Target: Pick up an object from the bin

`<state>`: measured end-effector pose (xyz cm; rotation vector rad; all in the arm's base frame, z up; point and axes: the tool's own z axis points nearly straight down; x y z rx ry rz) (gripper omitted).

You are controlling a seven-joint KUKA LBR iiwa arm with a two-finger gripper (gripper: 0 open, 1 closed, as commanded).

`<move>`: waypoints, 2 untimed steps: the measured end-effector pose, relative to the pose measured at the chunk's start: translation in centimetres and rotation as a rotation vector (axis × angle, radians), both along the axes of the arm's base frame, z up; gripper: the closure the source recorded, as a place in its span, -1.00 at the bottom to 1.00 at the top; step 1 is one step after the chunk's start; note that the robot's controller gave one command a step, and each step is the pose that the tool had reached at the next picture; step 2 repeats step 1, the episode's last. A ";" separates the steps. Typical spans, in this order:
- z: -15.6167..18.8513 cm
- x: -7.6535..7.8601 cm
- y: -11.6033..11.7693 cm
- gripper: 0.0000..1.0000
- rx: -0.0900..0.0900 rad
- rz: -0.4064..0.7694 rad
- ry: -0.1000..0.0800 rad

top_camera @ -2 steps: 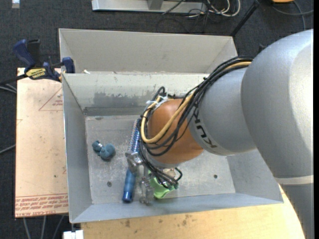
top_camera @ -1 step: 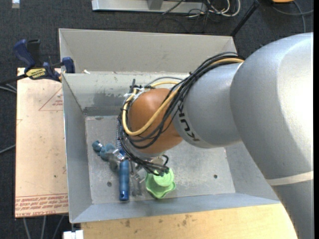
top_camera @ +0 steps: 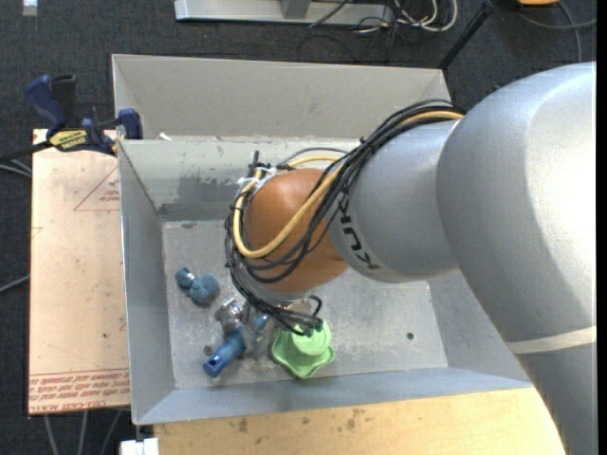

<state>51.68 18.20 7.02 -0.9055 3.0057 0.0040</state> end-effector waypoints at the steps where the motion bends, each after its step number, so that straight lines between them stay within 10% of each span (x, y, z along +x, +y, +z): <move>1: 19.3 0.5 0.0 1.00 0.001 0.006 -0.008; 2: 19.3 0.5 0.0 1.00 0.001 0.006 -0.008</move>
Offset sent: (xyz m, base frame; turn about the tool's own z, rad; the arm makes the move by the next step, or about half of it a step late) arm 0.0028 -0.0006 0.1887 -0.0085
